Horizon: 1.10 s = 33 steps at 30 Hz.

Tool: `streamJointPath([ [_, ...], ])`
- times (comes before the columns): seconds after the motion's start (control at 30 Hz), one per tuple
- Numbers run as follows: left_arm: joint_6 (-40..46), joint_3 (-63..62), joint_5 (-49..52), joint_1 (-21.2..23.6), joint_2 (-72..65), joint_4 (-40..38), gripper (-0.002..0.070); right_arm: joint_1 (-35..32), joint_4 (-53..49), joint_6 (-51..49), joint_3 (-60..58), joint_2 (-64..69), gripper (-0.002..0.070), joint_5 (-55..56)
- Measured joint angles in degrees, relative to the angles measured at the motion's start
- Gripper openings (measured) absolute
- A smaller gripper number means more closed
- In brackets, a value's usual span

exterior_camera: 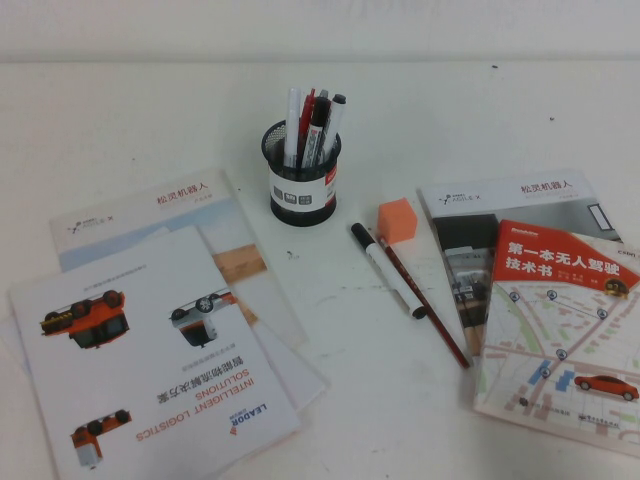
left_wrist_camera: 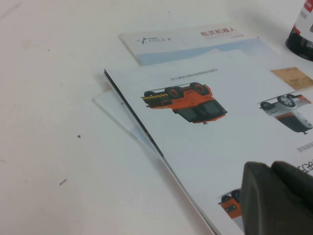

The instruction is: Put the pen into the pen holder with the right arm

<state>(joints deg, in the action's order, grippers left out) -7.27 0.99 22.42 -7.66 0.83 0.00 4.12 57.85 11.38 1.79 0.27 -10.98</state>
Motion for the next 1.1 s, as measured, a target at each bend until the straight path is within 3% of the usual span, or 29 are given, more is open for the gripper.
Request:
streamJointPath([
  [0.3,0.0,0.0,0.0,0.0,0.0,0.0,-0.0003,0.0,-28.29,6.41,27.53,27.22,-0.002,-23.96],
  [0.57,0.0,0.0,0.0,0.0,0.0,0.0,-0.0003,0.31,-37.53,6.55,52.71,58.69,-0.002,-48.58],
  [0.77,0.0,0.0,0.0,0.0,0.0,0.0,-0.0003,7.99,-44.33,6.45,67.95,79.78,-0.002,-57.81],
  [1.1,0.0,0.0,0.0,0.0,0.0,0.0,-0.0003,18.98,-48.22,5.11,93.33,108.91,-0.0012,-59.02],
])
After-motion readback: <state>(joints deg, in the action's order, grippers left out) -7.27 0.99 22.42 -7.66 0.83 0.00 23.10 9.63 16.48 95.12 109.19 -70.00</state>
